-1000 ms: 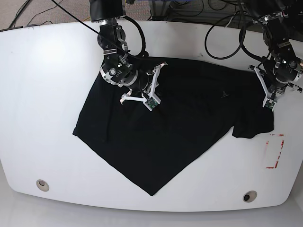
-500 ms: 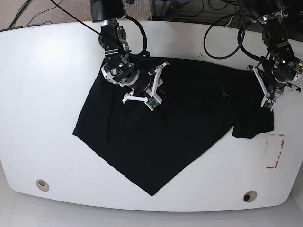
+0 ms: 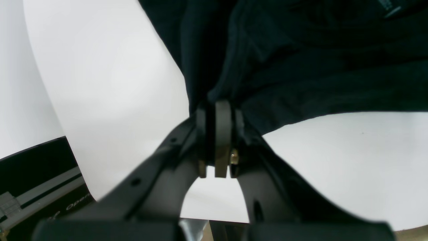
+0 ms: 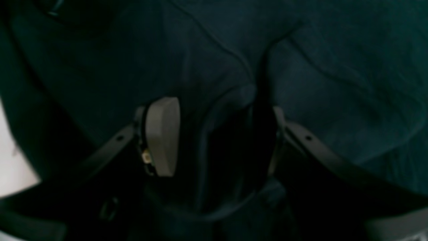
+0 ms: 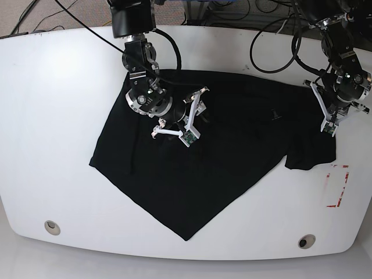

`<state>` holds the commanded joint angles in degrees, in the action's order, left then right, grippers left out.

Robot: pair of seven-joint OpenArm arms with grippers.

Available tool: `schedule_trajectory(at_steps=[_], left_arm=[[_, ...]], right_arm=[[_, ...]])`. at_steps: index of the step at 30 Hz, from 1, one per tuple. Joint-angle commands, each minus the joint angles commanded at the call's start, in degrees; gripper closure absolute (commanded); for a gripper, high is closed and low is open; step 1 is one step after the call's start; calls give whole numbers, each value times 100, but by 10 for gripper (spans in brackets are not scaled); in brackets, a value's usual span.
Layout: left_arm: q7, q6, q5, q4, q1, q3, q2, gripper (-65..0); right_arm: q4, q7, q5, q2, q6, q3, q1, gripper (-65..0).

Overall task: Layout the t-shirt on the table in an organized manner, then fold the t-shirt properly
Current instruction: 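Pinch the t-shirt middle with the right gripper, left gripper holding its edge, then lift the t-shirt high with both grippers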

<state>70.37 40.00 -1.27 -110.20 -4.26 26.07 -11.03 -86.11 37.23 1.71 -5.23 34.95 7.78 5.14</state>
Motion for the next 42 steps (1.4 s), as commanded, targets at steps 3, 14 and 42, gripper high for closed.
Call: schedule_trajectory(at_steps=[3,14,42], left_arm=[[0,0,0,0,0,0,0,0],[0,0,0,0,114,0,0,0],[0,0,9,-149,2426,-730,9,0]], right_arm=[[202,-123,0,-9,0,0,97,-339],[756,-651,-9,-9,35,0,202,-151],[-2259,862,0,466,211,-475,958,0]])
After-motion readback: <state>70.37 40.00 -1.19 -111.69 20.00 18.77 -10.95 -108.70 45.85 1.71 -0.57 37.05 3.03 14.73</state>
